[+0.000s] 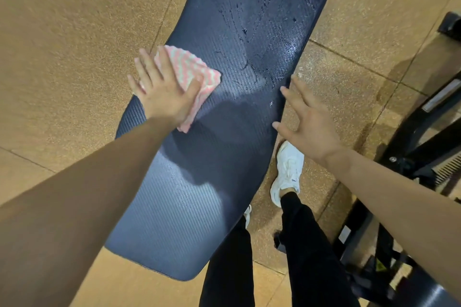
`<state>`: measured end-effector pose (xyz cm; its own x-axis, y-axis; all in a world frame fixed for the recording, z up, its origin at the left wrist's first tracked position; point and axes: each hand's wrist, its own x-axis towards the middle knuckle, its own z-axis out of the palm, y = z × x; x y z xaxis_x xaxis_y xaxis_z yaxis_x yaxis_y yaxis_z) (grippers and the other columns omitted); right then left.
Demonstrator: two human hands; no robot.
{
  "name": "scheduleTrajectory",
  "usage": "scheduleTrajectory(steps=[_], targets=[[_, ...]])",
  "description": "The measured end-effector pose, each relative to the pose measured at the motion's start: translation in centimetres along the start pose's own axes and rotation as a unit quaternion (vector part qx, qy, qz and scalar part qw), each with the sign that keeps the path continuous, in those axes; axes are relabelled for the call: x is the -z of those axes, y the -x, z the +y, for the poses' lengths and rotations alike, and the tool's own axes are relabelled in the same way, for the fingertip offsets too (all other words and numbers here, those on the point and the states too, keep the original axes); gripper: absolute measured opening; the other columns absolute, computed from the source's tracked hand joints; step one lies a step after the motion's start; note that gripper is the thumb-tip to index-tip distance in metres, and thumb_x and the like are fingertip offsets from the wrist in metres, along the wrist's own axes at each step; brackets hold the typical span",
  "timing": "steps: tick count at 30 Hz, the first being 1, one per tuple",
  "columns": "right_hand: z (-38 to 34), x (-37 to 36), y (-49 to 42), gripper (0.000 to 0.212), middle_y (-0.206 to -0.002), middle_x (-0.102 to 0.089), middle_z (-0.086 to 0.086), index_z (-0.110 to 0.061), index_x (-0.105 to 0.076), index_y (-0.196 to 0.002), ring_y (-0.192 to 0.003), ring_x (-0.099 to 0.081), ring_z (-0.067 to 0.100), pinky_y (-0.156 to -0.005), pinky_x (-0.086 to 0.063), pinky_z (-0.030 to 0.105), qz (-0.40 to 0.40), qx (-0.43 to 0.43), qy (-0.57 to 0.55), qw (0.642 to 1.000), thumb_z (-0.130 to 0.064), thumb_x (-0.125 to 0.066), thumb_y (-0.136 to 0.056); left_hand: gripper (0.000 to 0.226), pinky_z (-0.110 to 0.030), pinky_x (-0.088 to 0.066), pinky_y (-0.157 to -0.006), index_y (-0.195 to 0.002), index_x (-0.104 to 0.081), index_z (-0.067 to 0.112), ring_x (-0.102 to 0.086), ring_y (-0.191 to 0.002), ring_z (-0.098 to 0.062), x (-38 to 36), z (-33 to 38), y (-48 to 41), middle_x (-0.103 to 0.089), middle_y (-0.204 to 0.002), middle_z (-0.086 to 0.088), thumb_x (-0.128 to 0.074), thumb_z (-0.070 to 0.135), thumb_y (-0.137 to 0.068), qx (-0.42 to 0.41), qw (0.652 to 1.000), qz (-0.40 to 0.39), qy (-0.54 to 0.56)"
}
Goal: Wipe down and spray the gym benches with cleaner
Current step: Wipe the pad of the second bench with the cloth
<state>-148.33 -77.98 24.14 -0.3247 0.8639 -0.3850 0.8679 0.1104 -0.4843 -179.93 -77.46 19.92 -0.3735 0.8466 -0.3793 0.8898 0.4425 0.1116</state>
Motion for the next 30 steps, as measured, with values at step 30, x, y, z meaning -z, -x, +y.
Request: scheduleTrajectory(steps=[30], targets=[[3.3,7.7,-13.2,0.093,-0.166,-0.018,0.016,-0.009,-0.038,-0.155,-0.155,-0.012,0.033,-0.125,-0.013,0.045,0.008,0.058,0.129,0.99,-0.065,-0.064,-0.085,0.105,-0.061,0.003,-0.127,-0.166,0.005,0.015,0.011,-0.16,-0.037,1.9,7.3,-7.2,0.011,-0.173,-0.02,-0.025,0.083,-0.091,0.061,0.998,0.013,0.022]])
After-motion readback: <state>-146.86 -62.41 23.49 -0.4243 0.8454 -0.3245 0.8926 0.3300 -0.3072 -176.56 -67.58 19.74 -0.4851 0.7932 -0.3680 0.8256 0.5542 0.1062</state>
